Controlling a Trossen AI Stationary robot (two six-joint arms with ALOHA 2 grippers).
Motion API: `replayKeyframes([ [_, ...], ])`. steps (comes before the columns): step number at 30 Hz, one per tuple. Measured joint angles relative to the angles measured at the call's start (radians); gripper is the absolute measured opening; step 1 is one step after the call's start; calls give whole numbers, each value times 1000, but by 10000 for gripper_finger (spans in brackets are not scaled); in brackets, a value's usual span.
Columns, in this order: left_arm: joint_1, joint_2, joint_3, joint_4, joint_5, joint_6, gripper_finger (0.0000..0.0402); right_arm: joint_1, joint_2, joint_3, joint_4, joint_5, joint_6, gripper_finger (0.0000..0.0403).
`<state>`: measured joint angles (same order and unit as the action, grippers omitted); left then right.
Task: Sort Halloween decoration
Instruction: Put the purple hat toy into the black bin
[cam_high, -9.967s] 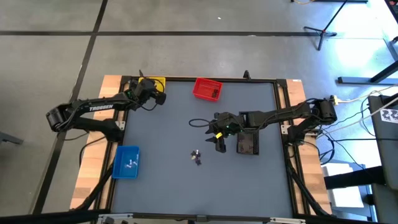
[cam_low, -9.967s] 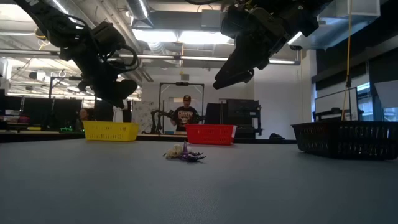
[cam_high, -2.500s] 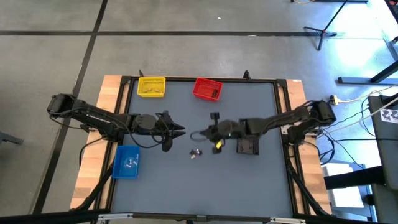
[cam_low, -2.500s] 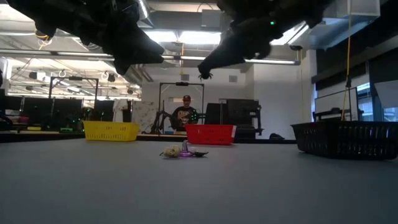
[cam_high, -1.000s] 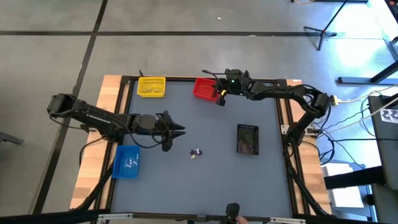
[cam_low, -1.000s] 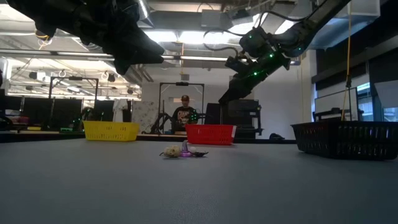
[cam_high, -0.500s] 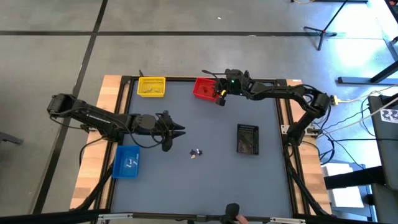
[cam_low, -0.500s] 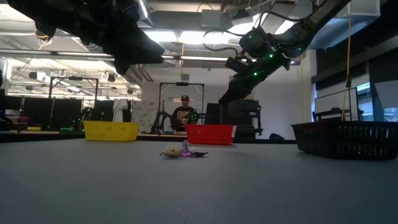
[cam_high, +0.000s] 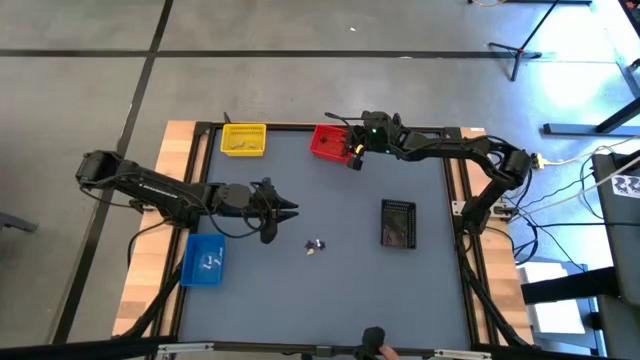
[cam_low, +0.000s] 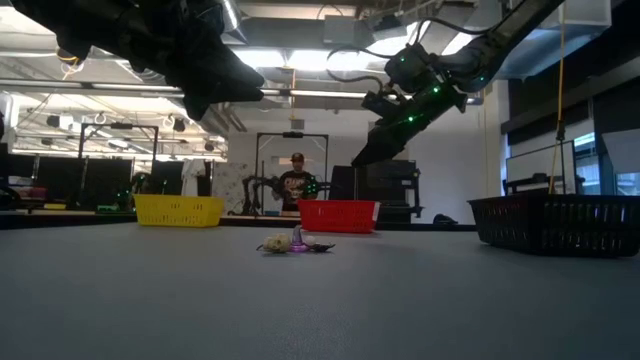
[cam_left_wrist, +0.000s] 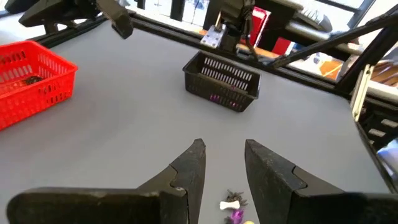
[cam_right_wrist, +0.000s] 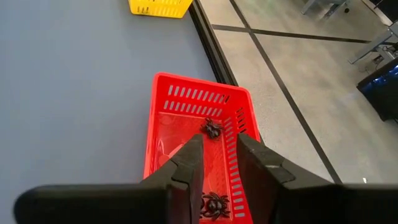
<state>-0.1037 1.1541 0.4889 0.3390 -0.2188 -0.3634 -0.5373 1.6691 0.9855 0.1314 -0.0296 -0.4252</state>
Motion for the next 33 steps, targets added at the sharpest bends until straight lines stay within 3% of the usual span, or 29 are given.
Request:
replayKeyframes([
  [14, -116, 279, -1, 307, 0, 60, 105, 0, 0, 0, -5, 0, 0, 95],
  [24, -139, 455, -1, 476, 0, 60, 105, 0, 0, 0, -9, 0, 9, 95],
  [33, -138, 562, 53, 502, 19, 83, 105, 0, 0, 0, -8, -1, 13, 95],
])
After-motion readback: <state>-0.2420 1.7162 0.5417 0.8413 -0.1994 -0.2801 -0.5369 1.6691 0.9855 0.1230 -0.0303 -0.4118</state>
